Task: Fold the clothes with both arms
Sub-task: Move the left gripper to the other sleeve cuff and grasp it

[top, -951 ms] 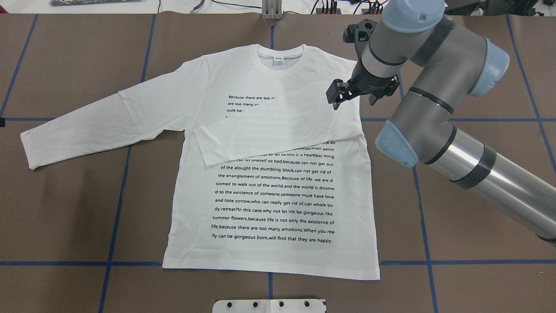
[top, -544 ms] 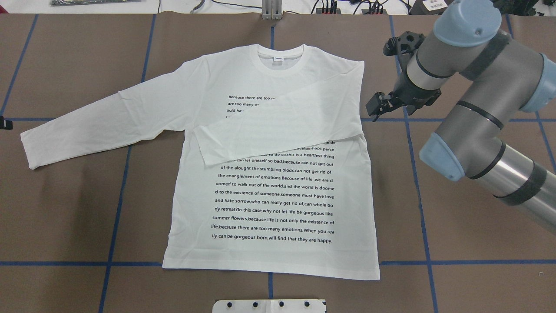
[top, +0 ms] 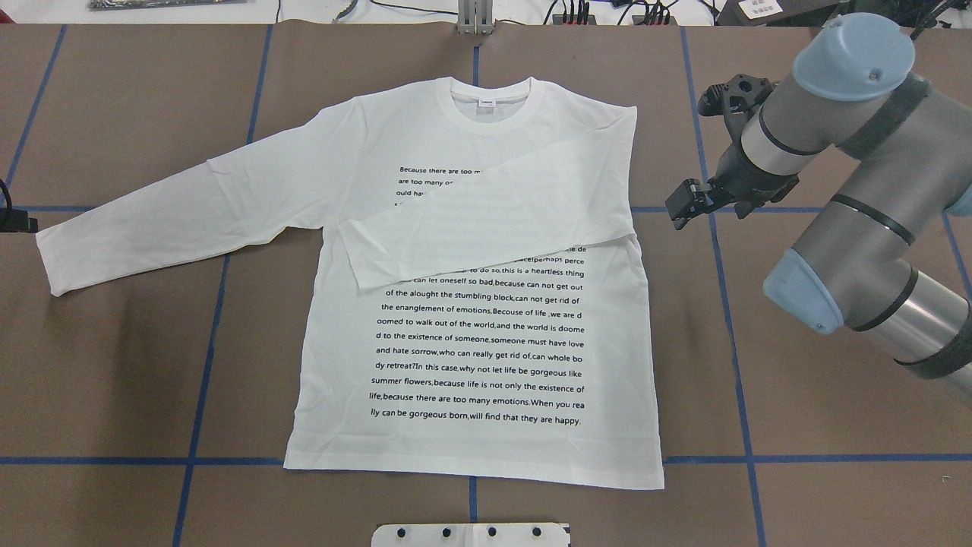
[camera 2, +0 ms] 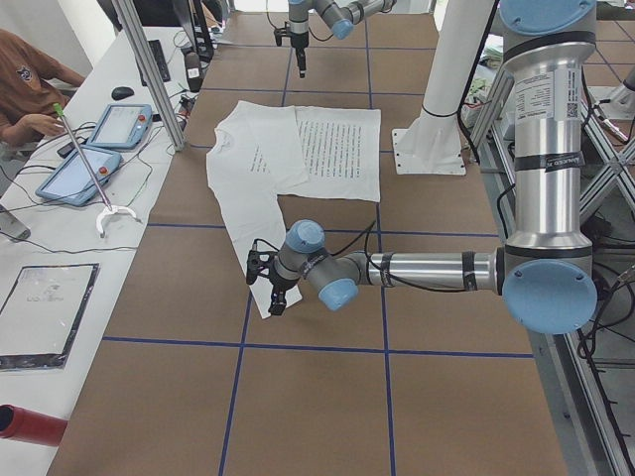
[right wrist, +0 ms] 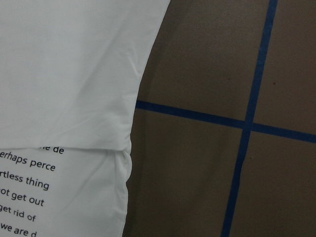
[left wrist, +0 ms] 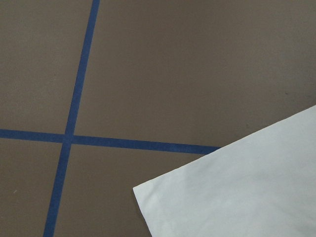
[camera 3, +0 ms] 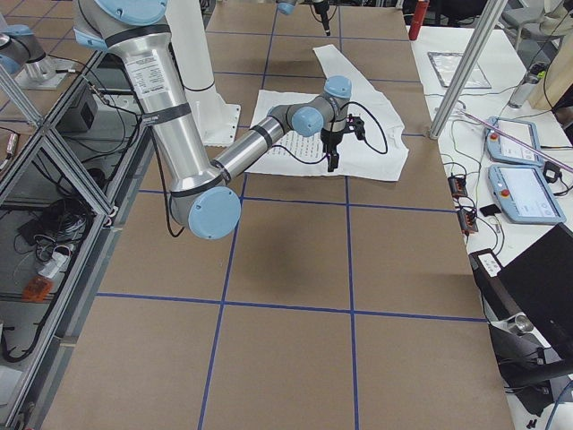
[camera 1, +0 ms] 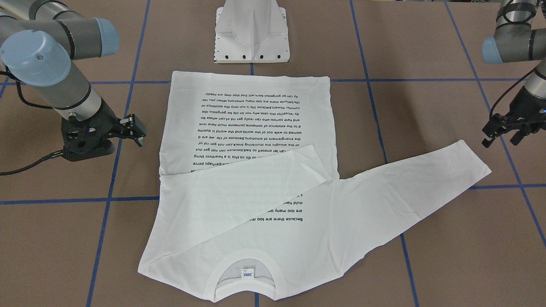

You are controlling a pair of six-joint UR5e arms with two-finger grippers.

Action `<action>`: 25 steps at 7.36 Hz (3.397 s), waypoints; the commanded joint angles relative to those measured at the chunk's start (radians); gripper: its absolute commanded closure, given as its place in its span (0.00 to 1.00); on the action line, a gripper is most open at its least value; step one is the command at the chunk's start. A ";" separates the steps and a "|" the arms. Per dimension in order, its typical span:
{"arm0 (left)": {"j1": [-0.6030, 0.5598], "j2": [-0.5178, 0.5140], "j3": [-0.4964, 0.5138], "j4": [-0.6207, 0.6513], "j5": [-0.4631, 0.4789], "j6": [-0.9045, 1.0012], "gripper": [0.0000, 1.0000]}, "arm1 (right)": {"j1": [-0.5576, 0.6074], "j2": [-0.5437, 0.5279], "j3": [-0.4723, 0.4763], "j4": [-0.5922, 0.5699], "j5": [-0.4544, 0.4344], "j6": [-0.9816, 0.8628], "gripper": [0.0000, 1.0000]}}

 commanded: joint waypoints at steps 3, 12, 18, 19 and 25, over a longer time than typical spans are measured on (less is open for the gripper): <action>0.062 -0.035 0.057 -0.007 0.009 -0.002 0.02 | -0.003 0.000 -0.001 0.005 -0.003 0.000 0.00; 0.091 -0.044 0.111 -0.004 0.026 0.001 0.17 | -0.004 0.009 0.002 0.005 -0.003 0.009 0.00; 0.111 -0.044 0.112 -0.001 0.027 0.001 0.23 | -0.004 0.008 0.001 0.005 -0.001 0.009 0.00; 0.112 -0.047 0.112 -0.001 0.027 0.001 0.23 | -0.004 0.008 0.001 0.005 -0.001 0.009 0.00; 0.114 -0.047 0.099 0.000 0.021 -0.005 0.76 | -0.001 0.005 0.002 0.005 -0.001 0.008 0.00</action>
